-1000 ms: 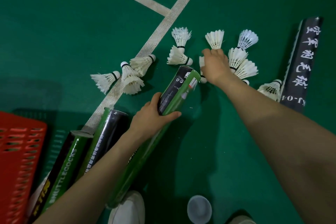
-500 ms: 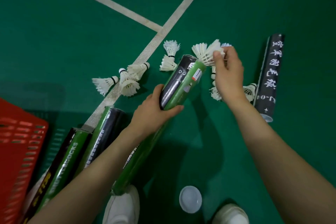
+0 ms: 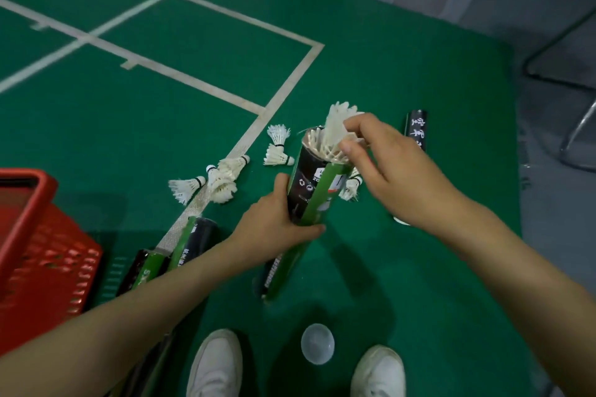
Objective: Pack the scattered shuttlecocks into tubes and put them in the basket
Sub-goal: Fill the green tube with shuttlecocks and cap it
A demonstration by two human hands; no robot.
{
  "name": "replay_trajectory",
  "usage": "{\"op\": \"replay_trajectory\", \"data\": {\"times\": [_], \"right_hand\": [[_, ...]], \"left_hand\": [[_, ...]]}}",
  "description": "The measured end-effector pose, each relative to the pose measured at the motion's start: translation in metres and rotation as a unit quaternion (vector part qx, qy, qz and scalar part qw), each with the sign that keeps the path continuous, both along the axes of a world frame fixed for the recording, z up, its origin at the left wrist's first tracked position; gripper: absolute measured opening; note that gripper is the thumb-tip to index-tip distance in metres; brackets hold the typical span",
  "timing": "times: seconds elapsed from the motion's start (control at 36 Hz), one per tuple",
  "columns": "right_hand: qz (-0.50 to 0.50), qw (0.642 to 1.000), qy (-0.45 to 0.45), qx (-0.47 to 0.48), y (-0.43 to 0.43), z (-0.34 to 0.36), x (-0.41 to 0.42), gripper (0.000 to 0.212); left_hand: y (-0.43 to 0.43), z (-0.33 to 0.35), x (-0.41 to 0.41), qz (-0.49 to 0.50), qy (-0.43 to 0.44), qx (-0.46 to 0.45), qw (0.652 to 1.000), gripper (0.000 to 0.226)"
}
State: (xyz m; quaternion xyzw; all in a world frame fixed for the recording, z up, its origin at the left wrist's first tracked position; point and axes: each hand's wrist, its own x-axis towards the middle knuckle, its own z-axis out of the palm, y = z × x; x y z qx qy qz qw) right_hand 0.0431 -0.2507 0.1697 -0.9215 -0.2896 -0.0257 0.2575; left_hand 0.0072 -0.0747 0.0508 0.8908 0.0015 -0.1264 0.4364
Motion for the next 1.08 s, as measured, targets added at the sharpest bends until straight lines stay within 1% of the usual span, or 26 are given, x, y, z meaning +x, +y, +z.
{"op": "replay_trajectory", "data": {"times": [0.06,0.11,0.19,0.25,0.33,0.39,0.5,0.58,0.69,0.78,0.83,0.89,0.92,0.94,1.03,1.08], "right_hand": [[0.05,0.997,-0.016,-0.055,-0.001,0.01,-0.006,0.022],[0.088,0.99,-0.004,-0.11,-0.001,0.018,-0.014,0.025],[0.122,0.977,0.017,-0.176,-0.002,0.021,-0.02,0.029],[0.128,0.973,0.037,-0.189,-0.001,0.022,-0.022,0.031],[0.138,0.967,0.057,-0.207,0.002,0.022,-0.024,0.028],[0.146,0.963,0.063,-0.218,0.002,0.02,-0.026,0.028],[0.168,0.956,0.043,-0.238,0.005,0.012,-0.031,0.028],[0.183,0.948,0.026,-0.258,0.009,0.01,-0.036,0.032],[0.195,0.939,0.053,-0.277,0.011,0.009,-0.033,0.036],[0.19,0.931,0.071,-0.303,0.017,0.013,-0.031,0.031],[0.174,0.93,0.093,-0.309,0.021,0.014,-0.03,0.028],[0.154,0.931,0.13,-0.305,0.021,0.016,-0.031,0.032],[0.15,0.934,0.143,-0.292,0.019,0.017,-0.032,0.035],[0.15,0.941,0.134,-0.271,0.016,0.018,-0.033,0.037],[0.16,0.969,0.016,-0.186,0.004,0.023,-0.036,0.035],[0.162,0.977,-0.032,-0.133,-0.001,0.026,-0.038,0.032]], "left_hand": [[-0.006,0.002,-0.006,0.024,-0.009,-0.036,0.999,0.072],[-0.01,0.002,-0.014,0.035,-0.008,-0.069,0.997,0.071],[-0.012,0.003,-0.021,0.033,0.01,-0.096,0.995,0.07],[-0.012,0.006,-0.022,0.018,0.027,-0.114,0.993,0.07],[-0.01,0.012,-0.026,-0.016,0.033,-0.116,0.993,0.074],[-0.006,0.019,-0.028,-0.014,0.014,-0.129,0.991,0.077],[0.002,0.033,-0.031,-0.028,-0.054,-0.148,0.987,0.077],[0.003,0.039,-0.036,-0.045,-0.054,-0.156,0.985,0.071],[0.001,0.037,-0.042,-0.026,-0.056,-0.173,0.983,0.072],[0.002,0.037,-0.046,-0.015,-0.043,-0.186,0.982,0.073],[0.004,0.039,-0.047,-0.009,-0.032,-0.193,0.981,0.075],[0.005,0.041,-0.047,-0.014,-0.018,-0.193,0.981,0.077],[0.006,0.043,-0.047,-0.021,-0.008,-0.193,0.981,0.078],[0.007,0.045,-0.047,-0.027,0.002,-0.194,0.981,0.079],[0.015,0.056,-0.048,-0.037,0.051,-0.211,0.975,0.08],[0.023,0.07,-0.049,-0.041,0.109,-0.251,0.961,0.071]]}}
